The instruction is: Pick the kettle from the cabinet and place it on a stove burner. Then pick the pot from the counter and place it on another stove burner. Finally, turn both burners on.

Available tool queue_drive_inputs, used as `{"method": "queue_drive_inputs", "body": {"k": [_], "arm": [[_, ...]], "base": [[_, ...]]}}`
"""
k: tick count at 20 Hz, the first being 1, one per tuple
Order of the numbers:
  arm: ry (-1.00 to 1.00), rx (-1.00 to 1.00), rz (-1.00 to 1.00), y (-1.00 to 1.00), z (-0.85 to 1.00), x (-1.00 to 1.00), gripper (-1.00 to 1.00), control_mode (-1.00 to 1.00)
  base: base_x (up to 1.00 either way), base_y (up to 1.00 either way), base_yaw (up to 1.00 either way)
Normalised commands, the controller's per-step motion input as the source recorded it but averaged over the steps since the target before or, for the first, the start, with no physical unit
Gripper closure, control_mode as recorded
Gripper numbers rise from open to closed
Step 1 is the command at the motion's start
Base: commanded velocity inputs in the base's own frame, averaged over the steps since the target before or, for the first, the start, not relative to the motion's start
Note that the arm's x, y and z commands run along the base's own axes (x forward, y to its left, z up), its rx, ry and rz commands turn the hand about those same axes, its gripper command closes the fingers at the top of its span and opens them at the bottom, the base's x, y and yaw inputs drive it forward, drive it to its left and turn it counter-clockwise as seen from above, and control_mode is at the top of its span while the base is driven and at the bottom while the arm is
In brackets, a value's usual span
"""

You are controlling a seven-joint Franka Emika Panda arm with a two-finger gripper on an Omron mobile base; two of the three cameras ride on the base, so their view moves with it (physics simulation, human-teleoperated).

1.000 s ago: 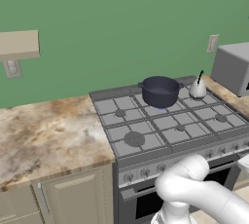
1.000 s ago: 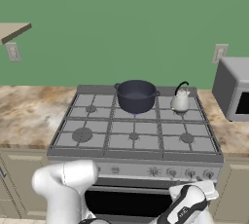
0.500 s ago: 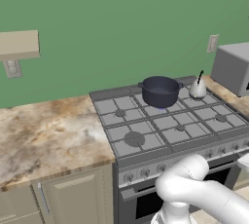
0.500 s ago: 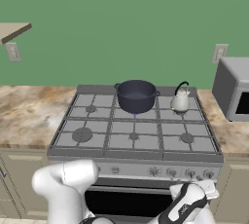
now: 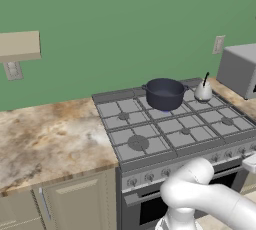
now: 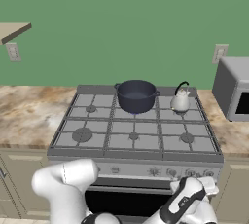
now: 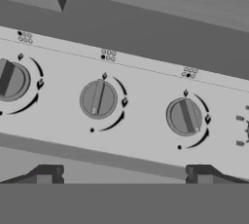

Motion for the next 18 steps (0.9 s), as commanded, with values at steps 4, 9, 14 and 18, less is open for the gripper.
{"method": "queue_drive_inputs", "body": {"k": [4,9,14,18], "arm": [[0.03,0.02,0.00,-0.04,0.00,0.08,-1.00,-1.00],[0.03,0.03,0.00,-0.04,-0.03,0.05,-1.00,-1.00],[0.03,0.04,0.00,-0.09,-0.10,0.02,-1.00,-1.00],[0.02,0.03,0.00,-0.06,-0.12,0.01,-1.00,-1.00]], "base": [[0.00,0.00,0.00],[0.00,0.00,0.00],[0.00,0.00,0.00],[0.00,0.00,0.00]]}}
